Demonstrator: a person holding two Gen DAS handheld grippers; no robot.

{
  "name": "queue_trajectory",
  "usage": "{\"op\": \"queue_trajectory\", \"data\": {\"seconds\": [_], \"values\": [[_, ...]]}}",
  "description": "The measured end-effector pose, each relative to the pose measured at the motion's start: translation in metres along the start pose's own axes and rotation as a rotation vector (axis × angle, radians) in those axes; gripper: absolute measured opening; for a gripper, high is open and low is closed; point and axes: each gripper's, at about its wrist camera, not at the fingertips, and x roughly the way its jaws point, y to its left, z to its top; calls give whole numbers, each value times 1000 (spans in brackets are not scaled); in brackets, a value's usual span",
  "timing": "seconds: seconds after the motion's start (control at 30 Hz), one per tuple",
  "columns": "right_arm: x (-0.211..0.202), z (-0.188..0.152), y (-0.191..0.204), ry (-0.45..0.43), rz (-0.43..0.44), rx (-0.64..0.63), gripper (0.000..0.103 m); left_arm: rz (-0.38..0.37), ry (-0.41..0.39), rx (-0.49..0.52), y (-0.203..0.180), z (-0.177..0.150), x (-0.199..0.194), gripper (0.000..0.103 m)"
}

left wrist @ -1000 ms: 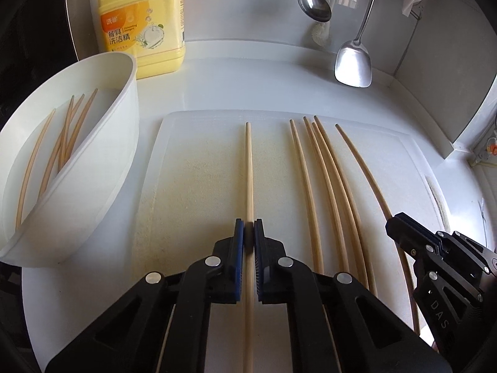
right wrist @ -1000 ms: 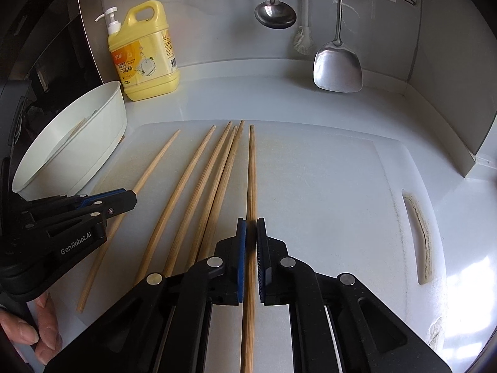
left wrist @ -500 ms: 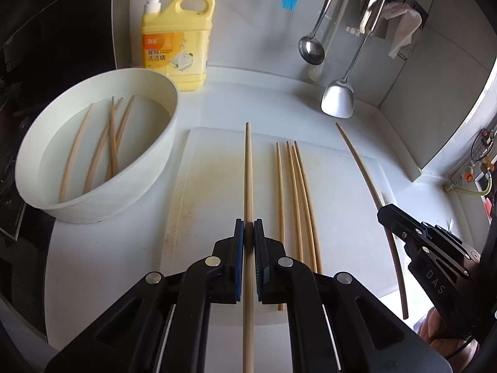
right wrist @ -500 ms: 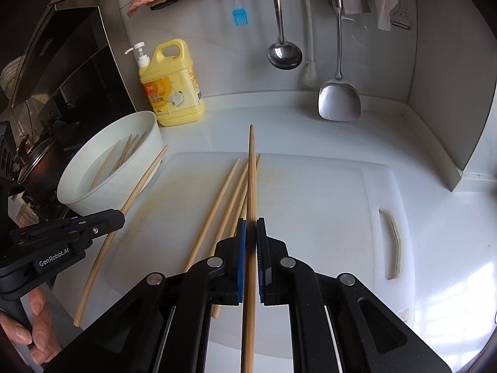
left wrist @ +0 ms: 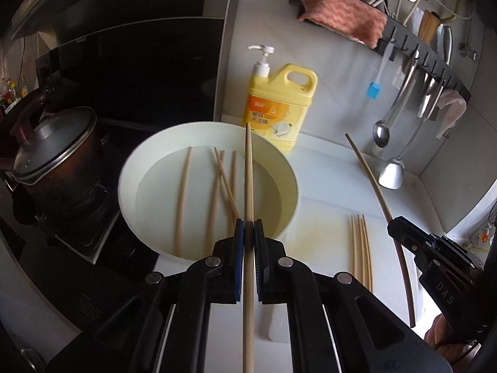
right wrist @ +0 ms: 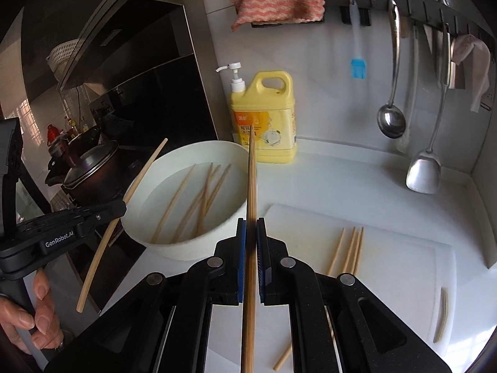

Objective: Organize utensils
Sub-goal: 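Lift both held chopsticks and carry them over the water basin, then open both tools to drop the chopsticks into the basin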

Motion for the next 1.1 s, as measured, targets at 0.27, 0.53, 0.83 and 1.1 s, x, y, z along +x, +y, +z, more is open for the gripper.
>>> {"op": "queue_trajectory", "data": {"seconds": [0.27,0.53,0.83,1.1], "values": [[75,57,64,25,43,-19,7,2,16,-39,71,51,42,7],[165,67,78,155,52,96,7,-42,124,-36,108,67,107,7],[219,61,69,273,-13,154,7,-85,237,-19,112,65,160,7],[235,52,59,331,-33,196,7,-98,291,-2,109,61,181,7]]}}
